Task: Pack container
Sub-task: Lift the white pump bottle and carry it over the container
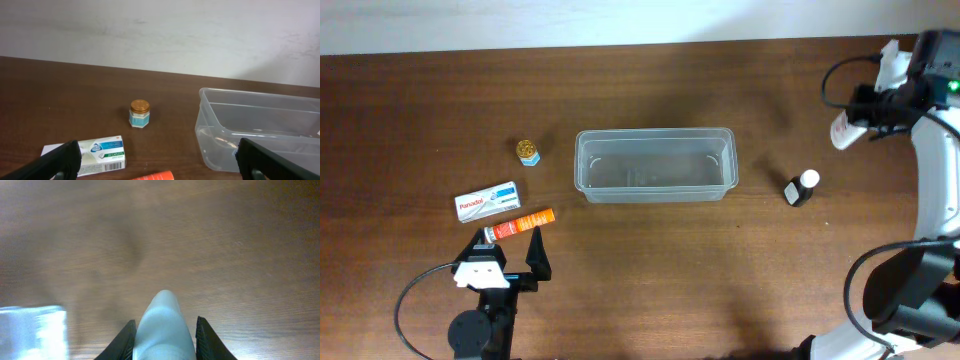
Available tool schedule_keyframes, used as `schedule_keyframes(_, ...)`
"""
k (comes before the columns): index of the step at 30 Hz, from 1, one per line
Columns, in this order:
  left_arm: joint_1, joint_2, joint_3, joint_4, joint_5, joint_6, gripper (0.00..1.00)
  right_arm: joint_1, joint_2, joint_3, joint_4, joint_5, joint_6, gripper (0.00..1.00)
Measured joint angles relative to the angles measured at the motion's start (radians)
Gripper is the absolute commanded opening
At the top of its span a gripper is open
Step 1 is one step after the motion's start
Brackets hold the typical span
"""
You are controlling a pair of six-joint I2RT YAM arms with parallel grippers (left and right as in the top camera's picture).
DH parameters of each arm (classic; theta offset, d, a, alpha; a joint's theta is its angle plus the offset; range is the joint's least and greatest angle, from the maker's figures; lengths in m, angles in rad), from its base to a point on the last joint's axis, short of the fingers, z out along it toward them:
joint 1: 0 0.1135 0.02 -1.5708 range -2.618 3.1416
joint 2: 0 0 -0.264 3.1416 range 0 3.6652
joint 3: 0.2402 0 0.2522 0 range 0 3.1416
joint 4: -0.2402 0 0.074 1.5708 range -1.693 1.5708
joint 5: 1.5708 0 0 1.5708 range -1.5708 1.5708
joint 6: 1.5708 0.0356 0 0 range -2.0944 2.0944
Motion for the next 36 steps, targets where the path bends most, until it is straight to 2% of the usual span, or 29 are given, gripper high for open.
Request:
schedule_keyframes(6, 0.0, 0.0, 0.0, 0.0, 0.0, 0.0, 0.99, 0.086, -0.007, 0.114, -0.072, -0.143, 0.063, 0.15)
schedule_keyframes(16, 0.0, 0.0, 0.0, 0.0, 0.0, 0.0, 0.99, 0.29, -0.011, 0.127, -0.118, -0.262, 0.126, 0.19)
schedule_keyframes(27, 0.0, 0.0, 0.0, 0.0, 0.0, 0.0, 1.0, 0.43, -0.011, 0.092, -0.145, -0.232, 0.164, 0.2)
schedule_keyframes(36, 0.0, 0.0, 0.0, 0.0, 0.0, 0.0, 0.99, 0.504, -0.011, -0.087, -0.003, -0.116, 0.192, 0.2)
